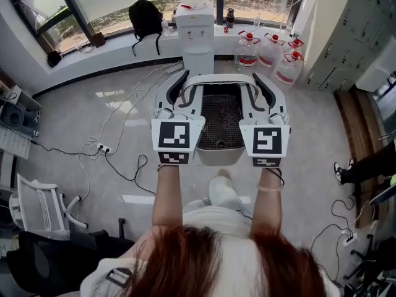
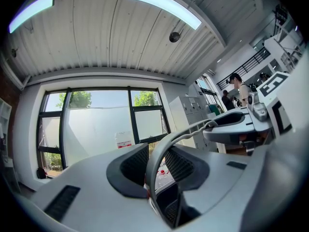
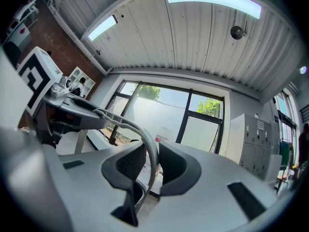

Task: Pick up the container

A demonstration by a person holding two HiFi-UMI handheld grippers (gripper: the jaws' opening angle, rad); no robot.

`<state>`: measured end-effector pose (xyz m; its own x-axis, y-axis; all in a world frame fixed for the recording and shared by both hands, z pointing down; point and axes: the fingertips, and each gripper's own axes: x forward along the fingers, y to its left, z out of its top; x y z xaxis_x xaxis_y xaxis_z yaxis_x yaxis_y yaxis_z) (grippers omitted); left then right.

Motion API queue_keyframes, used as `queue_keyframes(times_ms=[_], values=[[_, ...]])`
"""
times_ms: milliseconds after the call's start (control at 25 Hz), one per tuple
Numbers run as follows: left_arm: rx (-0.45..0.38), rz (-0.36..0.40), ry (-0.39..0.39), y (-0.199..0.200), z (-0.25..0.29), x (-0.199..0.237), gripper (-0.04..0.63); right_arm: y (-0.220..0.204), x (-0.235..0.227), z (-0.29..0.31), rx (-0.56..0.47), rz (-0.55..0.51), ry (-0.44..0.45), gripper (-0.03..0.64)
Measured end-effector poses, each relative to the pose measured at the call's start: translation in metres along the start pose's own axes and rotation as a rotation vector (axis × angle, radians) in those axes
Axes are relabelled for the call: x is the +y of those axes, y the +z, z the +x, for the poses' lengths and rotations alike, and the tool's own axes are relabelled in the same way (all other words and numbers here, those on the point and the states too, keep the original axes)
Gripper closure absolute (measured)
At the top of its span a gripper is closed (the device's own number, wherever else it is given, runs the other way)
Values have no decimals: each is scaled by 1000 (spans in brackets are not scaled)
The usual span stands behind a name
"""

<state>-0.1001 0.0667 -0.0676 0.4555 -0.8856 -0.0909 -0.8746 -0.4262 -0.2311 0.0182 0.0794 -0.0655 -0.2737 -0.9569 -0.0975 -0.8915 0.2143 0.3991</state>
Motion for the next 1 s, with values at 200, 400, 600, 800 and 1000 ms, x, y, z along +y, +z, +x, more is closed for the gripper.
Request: queue_keyframes(times_ms=[200,400,600,800,1000], values=[[-1,3,-1,4,-12,-9,488,0,1,-16,-8,15,-2,525],[2,-7,-12,4,-20,-22,483,-3,-2,-31,-6,22,1,525],[-1,-12,-16,6,-28,-28,483,-1,-2,-41,-10,27,8,525],[-3,-2,-11,8,-28,-28,483,-1,-2,-40,-16,40,16,525],[-8,4,-13,12,-24,-29,482,1,-7,-39,-21,44,11,525]])
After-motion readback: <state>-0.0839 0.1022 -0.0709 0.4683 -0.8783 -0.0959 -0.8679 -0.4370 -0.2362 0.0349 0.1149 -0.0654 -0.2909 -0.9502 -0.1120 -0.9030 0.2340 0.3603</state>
